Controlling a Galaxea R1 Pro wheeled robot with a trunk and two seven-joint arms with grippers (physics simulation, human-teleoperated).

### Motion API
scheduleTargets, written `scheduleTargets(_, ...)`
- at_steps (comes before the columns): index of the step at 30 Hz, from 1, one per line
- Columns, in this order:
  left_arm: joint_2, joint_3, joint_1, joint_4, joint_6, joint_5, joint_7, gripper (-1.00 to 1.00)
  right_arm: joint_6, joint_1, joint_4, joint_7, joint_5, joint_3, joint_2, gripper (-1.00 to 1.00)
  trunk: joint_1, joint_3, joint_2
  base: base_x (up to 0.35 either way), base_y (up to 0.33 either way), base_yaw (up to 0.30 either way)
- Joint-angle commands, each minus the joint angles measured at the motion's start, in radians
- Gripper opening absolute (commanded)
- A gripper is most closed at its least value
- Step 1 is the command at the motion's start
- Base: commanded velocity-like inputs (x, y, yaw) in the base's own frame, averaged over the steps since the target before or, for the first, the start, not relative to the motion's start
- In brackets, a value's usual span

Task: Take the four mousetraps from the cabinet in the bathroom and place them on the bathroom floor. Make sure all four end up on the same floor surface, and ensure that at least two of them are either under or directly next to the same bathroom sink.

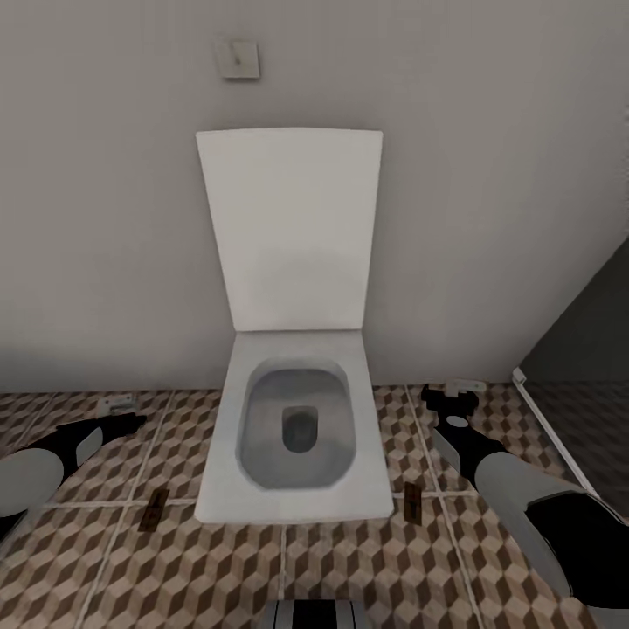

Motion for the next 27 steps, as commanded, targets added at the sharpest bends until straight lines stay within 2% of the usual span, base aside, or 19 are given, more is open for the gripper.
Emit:
scheduleTargets(1,0.0,-0.008,0.0,0.002,0.006,0.01,-0.005,1.0,-0.003,0.0,0.0,-0.003,-0.01,0.008,-0.001,1.0,-0.001,0.003,0.0,-0.023,0.0,0.0)
scheduleTargets(9,-0.001,-0.008,0.0,0.002,0.006,0.01,-0.005,1.0,-0.006,-0.001,0.0,-0.003,-0.01,0.009,0.0,1.0,-0.004,0.034,0.002,-0.169,0.0,0.0)
scheduleTargets(27,0.0,-0.008,0.0,0.002,0.006,0.01,-0.005,1.0,-0.007,0.0,0.0,-0.003,-0.01,0.01,0.0,1.0,-0.012,0.104,0.006,-0.32,0.0,0.0)
